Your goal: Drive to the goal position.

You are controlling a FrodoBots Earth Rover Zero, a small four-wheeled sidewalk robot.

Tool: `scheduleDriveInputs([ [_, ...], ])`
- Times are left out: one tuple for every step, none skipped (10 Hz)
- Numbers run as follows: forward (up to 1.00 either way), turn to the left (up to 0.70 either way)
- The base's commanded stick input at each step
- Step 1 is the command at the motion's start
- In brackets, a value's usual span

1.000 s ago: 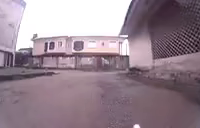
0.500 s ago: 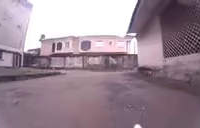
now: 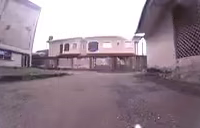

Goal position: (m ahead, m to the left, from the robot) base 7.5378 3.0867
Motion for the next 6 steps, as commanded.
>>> scheduleDriveInputs([
  [0.50, 0.23],
  [0.50, 0.23],
  [0.50, 0.23],
  [0.50, 0.17],
  [0.50, 0.10],
  [0.50, 0.01],
])
